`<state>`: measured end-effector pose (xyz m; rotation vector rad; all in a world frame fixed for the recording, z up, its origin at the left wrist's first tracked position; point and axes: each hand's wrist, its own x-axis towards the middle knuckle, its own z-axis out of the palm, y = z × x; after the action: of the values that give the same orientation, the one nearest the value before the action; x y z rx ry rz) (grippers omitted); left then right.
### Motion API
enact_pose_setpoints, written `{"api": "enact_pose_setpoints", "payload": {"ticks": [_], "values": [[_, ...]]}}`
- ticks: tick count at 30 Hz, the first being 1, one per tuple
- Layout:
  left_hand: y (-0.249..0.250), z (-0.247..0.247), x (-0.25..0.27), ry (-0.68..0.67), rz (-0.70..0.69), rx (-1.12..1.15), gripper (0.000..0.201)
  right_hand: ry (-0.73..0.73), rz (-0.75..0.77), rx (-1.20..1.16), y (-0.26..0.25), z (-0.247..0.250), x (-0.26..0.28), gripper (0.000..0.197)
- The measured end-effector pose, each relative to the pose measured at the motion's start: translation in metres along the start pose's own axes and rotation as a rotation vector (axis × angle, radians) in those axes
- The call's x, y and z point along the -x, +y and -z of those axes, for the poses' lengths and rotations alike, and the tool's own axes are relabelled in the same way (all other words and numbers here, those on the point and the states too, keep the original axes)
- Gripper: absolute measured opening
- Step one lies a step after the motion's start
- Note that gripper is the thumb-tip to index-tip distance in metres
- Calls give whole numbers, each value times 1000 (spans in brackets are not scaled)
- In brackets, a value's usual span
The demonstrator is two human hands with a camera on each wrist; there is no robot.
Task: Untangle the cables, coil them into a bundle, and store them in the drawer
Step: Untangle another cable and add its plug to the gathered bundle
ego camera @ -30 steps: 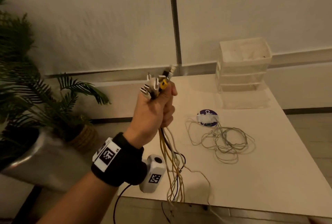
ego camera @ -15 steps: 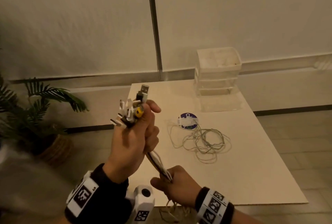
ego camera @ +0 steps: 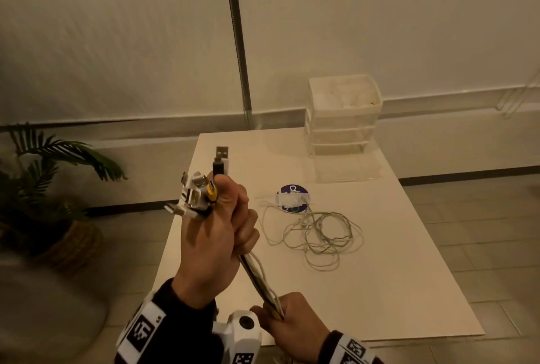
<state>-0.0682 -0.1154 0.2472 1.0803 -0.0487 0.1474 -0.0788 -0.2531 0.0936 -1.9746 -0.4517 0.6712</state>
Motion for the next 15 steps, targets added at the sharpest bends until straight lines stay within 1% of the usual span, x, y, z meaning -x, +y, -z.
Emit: {"api": "enact_pose_setpoints", "payload": {"ticks": [2,3,5,6,7,8,9,11,12,13,15], "values": [[-8,-2,-2,11,33,-25,70,-71,-21,20,1,11,1,56],[-11,-2,-3,23,47,-42,73,-137,-1,31,4,20,0,44],[-19,0,-3,62,70,-56,73,-288,29,82,8,46,2,11],[-21,1,-3,84,81,-50,74,-332,40,86,14,62,0,25],[-24,3,-2,103,91,-43,74,-313,43,52,23,78,-3,41],[-25,4,-1,111,96,-43,72,-245,16,18,31,94,-10,50],[-27,5,-1,107,97,-50,69,-136,-6,12,44,109,-21,51],[-31,4,-1,95,105,-71,61,115,-90,116,71,138,-52,39],[-33,4,-2,92,112,-76,59,210,-151,175,85,152,-71,32],[-35,3,-2,88,116,-78,58,276,-212,221,95,164,-88,27],[-38,1,-4,81,114,-110,60,324,-328,305,117,181,-121,27]]}}
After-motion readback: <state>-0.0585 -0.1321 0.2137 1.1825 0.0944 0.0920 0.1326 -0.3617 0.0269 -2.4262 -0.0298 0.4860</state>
